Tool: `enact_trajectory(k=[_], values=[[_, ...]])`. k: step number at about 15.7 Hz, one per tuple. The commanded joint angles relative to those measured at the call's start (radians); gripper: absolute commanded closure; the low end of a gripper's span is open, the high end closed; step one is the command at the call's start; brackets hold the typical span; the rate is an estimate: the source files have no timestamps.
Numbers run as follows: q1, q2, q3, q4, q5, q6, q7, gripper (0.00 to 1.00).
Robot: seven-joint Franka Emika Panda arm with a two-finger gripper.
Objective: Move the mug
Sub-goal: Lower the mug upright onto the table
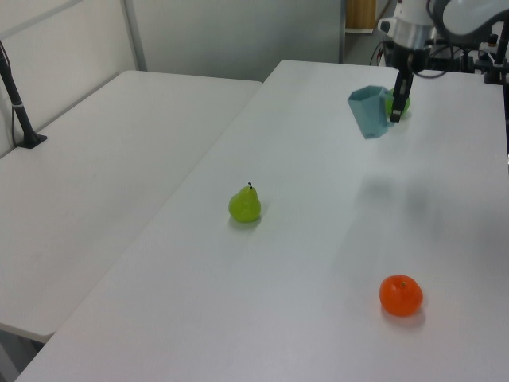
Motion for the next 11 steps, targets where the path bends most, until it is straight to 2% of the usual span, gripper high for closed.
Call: enact_trajectory(k=[1,4,6,11], values=[[0.022,0.014,-0.033,-0.082,-0.014,0.110,-0.057,1.00],[0.013,0.035,-0.035,-0.150,-0.049,0.207,-0.057,1.00],[0.014,0.052,-0.059,-0.165,-0.057,0.242,-0.057,1.00],[0.014,0.104,-0.061,-0.178,-0.066,0.290,-0.057,1.00]])
